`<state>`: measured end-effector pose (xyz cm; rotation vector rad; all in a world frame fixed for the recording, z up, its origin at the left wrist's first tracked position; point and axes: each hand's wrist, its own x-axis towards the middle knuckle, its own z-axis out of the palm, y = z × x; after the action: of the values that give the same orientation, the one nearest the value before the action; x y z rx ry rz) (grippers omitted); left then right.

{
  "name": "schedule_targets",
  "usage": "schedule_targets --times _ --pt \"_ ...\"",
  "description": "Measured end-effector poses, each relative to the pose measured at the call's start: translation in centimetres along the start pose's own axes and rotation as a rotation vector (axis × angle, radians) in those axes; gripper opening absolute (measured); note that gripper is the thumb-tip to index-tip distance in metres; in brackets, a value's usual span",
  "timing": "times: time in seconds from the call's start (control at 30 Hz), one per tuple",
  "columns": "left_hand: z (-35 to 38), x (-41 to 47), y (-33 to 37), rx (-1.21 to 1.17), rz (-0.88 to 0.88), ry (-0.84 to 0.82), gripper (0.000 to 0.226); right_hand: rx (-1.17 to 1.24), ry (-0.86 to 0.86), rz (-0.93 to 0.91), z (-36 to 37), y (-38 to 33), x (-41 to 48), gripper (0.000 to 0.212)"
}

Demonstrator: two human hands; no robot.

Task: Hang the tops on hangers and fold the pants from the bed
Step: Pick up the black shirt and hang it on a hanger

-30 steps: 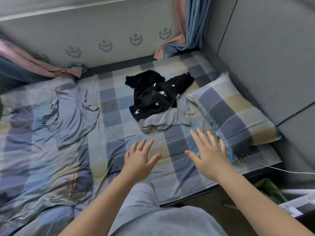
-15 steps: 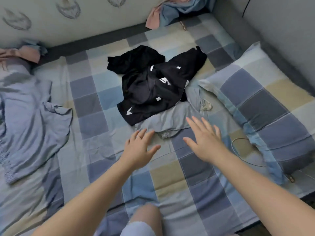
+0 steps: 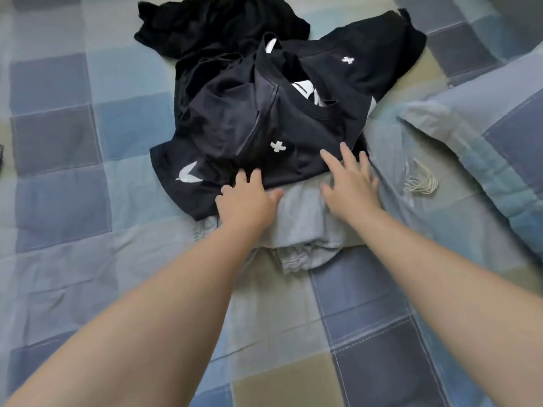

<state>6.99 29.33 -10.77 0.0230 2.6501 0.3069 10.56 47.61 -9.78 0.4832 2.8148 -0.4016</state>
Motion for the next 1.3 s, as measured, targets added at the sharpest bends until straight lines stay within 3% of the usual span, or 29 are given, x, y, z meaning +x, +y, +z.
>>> schedule_targets --times 0.13,0.3,0.53,0.67,0.9,1.03,1.13,1.3 --pt "1.4 2.3 2.1 0.030 -0.087 0.122 0.050 0.041 0.121 -0.027 2.2 0.4 4.1 0.047" --pt "0.6 3.1 0.6 0.101 -0.011 0.156 0.047 0.069 0.279 -0.003 4.3 -0.2 5.3 0.034" --pt "-1.9 -0.5 -0.1 0.093 0.060 0.013 0.046 -0.095 -0.023 0.057 -1.1 -1.9 3.4 0.032" --pt "-3.1 -6.4 -2.7 0.137 0.048 -0.089 0.053 -0.178 -0.081 0.021 -3.6 -3.4 -3.5 0.031" --pt "-5.0 -21.3 -6.1 0.110 0.109 -0.081 0.039 -0.129 -0.180 0.011 -9.8 -5.3 -18.6 0.031" --pt "-8.3 -30.9 -5.6 -0.043 0.124 -0.053 0.014 0.036 -0.214 0.083 -15.0 -5.3 -26.9 0.033" --pt "-11.3 -36.7 -5.5 -0.134 0.159 -0.006 0.014 0.127 -0.195 0.078 -19.0 -4.9 -32.5 0.033" --pt "-16.3 -43.9 -3.5 -0.626 0.028 0.121 0.016 0.276 -0.051 -0.017 -25.8 -4.4 -39.9 0.033"
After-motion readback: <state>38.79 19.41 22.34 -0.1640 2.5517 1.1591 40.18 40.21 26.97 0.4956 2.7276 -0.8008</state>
